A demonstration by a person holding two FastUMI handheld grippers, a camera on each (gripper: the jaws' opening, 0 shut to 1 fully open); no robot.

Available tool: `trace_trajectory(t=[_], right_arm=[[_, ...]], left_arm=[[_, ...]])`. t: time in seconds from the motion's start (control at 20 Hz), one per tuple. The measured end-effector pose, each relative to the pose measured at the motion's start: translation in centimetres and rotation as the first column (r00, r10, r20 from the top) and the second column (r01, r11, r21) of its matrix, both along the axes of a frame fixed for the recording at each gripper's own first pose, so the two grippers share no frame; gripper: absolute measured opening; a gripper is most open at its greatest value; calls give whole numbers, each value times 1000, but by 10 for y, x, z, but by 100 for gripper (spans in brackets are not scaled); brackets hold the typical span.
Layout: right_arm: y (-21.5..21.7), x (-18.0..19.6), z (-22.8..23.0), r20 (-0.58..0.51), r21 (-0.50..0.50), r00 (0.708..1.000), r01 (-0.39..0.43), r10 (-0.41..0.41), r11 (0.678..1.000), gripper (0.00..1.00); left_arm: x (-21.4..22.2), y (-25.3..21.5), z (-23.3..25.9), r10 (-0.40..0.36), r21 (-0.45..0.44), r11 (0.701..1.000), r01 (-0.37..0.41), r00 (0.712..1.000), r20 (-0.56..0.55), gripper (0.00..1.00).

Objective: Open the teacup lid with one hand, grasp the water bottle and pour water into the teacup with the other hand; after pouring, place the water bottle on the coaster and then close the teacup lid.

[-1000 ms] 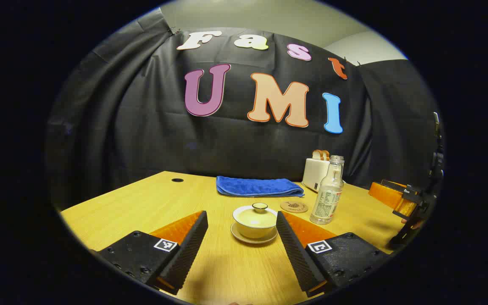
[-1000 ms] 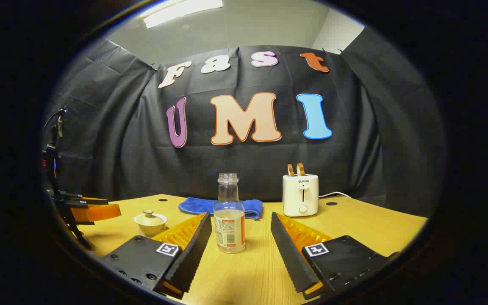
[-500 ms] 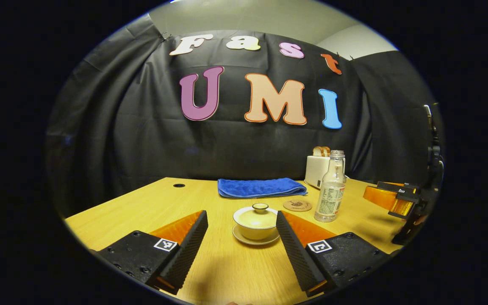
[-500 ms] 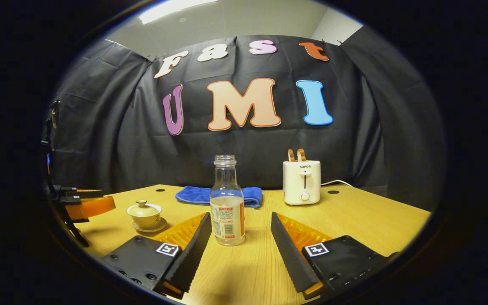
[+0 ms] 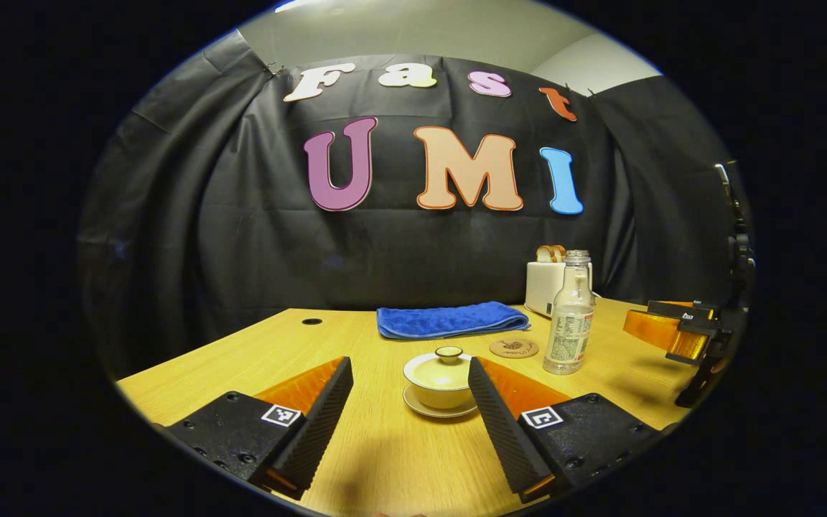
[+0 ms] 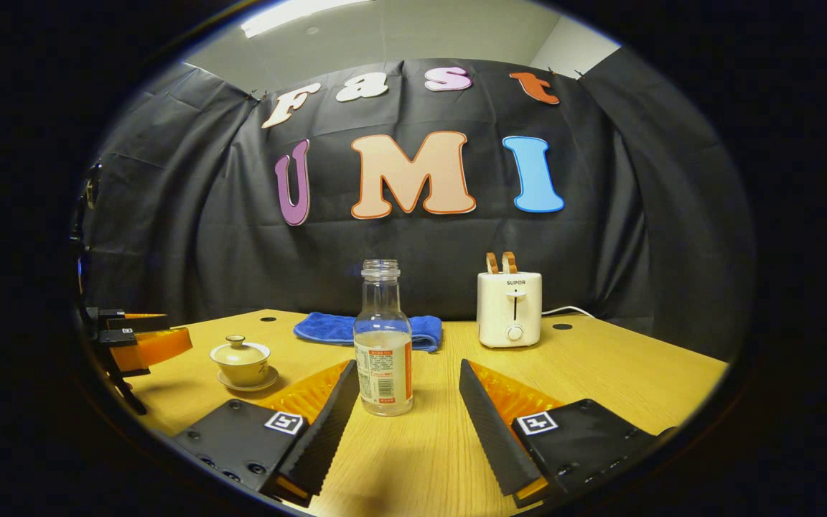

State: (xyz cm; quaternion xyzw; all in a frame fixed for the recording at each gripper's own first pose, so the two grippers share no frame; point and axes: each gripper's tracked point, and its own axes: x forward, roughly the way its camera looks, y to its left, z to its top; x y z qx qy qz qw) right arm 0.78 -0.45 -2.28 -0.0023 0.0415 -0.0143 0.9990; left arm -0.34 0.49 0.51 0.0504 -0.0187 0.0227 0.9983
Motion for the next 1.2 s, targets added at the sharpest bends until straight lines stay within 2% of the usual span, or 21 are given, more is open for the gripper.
trace_trajectory(t=[0.2, 0.55, 0.6, 0.75, 1.2], right_arm=[[0, 0, 0, 0, 1, 1000, -5, 5, 1000, 95], [1, -2, 1, -1, 2, 1000, -14, 14, 1000, 94], [1, -2, 1, -1, 2, 1000, -15, 15, 1000, 89], [2, -2, 1, -1, 2, 1000, -22, 22, 1000, 95], [5, -4, 2, -5, 6, 999, -51, 51, 999, 95]], left_arm=[[-1, 0, 2, -2, 0, 1000, 2, 1000, 0, 95], [3, 1, 1, -12, 2, 1000, 12, 1000, -5, 95], [3, -1, -1, -20, 2, 1000, 20, 1000, -6, 95], [8, -6, -2, -64, 3, 998, 64, 998, -10, 95], [54, -20, -6, -136, 7, 991, 136, 989, -67, 95]])
